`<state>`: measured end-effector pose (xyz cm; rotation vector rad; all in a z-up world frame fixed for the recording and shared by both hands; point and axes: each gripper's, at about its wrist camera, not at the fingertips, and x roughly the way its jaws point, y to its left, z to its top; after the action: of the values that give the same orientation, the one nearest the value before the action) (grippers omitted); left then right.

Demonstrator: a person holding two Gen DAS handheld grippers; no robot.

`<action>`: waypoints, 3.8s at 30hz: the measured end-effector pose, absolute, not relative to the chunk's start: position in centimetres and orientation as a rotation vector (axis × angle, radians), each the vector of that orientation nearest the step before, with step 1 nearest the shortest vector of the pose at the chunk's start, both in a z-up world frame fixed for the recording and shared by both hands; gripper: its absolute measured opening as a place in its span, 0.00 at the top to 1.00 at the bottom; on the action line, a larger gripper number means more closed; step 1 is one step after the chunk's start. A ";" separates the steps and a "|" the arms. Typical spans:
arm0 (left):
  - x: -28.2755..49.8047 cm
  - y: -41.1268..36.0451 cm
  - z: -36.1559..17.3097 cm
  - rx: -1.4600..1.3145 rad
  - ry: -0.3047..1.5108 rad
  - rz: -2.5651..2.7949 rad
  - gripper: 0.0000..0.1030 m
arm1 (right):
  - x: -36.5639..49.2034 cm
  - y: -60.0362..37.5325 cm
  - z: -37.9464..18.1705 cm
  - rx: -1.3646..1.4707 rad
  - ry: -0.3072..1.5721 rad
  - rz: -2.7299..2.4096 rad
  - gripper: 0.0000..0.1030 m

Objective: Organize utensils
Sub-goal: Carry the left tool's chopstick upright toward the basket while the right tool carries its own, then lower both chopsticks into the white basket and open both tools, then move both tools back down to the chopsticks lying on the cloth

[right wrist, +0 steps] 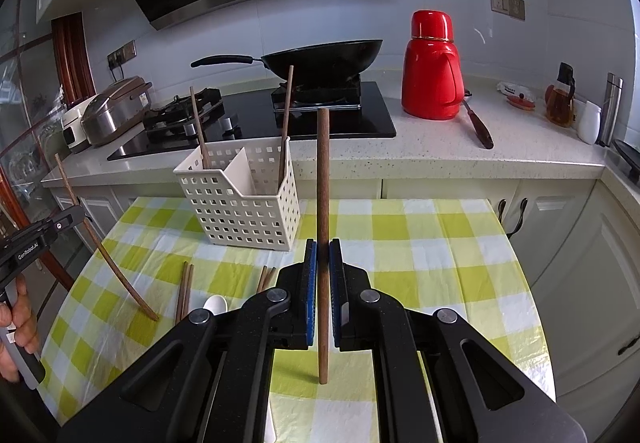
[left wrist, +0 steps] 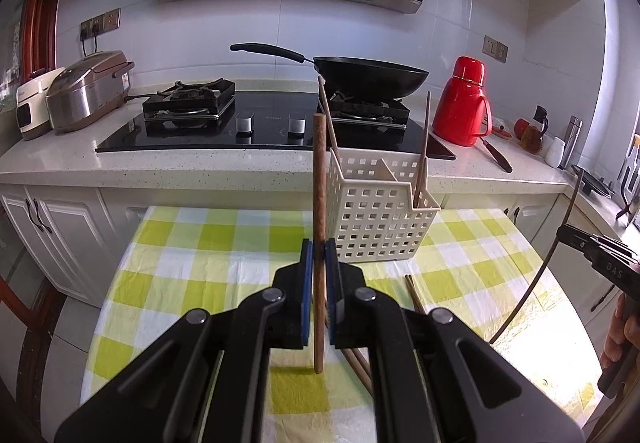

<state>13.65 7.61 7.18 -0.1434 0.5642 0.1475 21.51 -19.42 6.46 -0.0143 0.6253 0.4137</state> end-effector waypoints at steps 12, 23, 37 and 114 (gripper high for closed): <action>17.5 7.9 12.3 -0.113 0.528 0.087 0.94 | 24.9 -17.5 10.5 -0.046 0.591 0.448 0.93; 21.8 7.1 20.9 -0.064 0.420 0.050 0.94 | 28.5 -13.8 18.0 -0.096 0.496 0.507 0.93; 28.9 6.4 21.2 -0.111 0.425 0.028 0.94 | 32.6 -9.6 19.3 -0.065 0.496 0.564 0.93; 20.8 6.3 -8.5 -0.257 0.961 0.144 0.87 | 22.1 -16.6 -3.8 -0.065 0.855 0.482 0.31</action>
<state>20.79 6.35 -8.47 -0.2568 0.9611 0.1442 22.12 -16.63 -3.79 -0.0649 0.8551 0.4822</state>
